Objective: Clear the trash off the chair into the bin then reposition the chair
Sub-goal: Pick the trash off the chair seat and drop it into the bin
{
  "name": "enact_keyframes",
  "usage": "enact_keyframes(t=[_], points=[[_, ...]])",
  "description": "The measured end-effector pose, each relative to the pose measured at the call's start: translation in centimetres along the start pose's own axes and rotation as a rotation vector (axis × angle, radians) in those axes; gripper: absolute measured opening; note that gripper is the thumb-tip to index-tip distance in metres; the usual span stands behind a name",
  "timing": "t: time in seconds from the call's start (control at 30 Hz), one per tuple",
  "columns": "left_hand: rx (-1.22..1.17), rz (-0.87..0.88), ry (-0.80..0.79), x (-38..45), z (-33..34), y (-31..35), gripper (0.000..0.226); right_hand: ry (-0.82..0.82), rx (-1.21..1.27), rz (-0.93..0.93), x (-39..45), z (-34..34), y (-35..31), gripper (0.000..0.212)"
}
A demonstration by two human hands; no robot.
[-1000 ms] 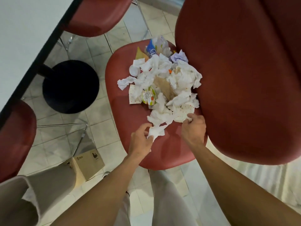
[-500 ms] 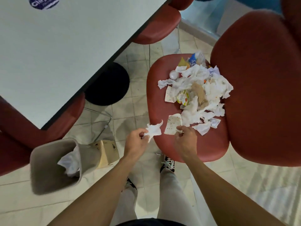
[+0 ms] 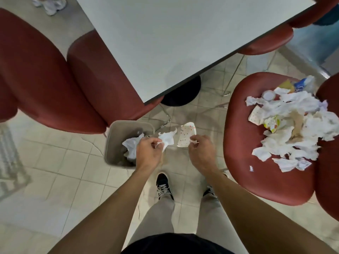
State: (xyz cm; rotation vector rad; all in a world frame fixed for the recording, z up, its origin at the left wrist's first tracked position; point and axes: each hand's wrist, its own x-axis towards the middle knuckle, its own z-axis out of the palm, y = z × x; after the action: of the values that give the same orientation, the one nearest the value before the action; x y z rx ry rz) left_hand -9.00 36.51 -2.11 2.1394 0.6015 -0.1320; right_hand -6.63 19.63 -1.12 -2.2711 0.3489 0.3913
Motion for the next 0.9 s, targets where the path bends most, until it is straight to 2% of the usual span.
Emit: enact_keyframes(t=[0.17, 0.33, 0.43, 0.63, 0.9], points=[[-0.016, -0.094, 0.161, -0.3, -5.1, -3.7, 0.007, -0.100, -0.042, -0.099, -1.3, 4.7, -3.9, 0.028], [-0.048, -0.179, 0.240, -0.3, -7.8, -7.0, 0.006, -0.177, -0.059, -0.127, -2.2, 8.7, -6.2, 0.026], [-0.080, -0.173, 0.285, -0.1, -8.5, -7.9, 0.012, -0.256, -0.050, -0.162, -2.7, 10.4, -7.1, 0.030], [-0.064, -0.186, 0.243, 0.3, -7.9, -8.1, 0.022, -0.305, -0.047, -0.149, -2.6, 11.0, -6.4, 0.031], [-0.024, -0.149, 0.099, 0.6, -4.1, -5.7, 0.025, -0.259, -0.076, -0.048, -0.2, 6.4, -1.7, 0.035]])
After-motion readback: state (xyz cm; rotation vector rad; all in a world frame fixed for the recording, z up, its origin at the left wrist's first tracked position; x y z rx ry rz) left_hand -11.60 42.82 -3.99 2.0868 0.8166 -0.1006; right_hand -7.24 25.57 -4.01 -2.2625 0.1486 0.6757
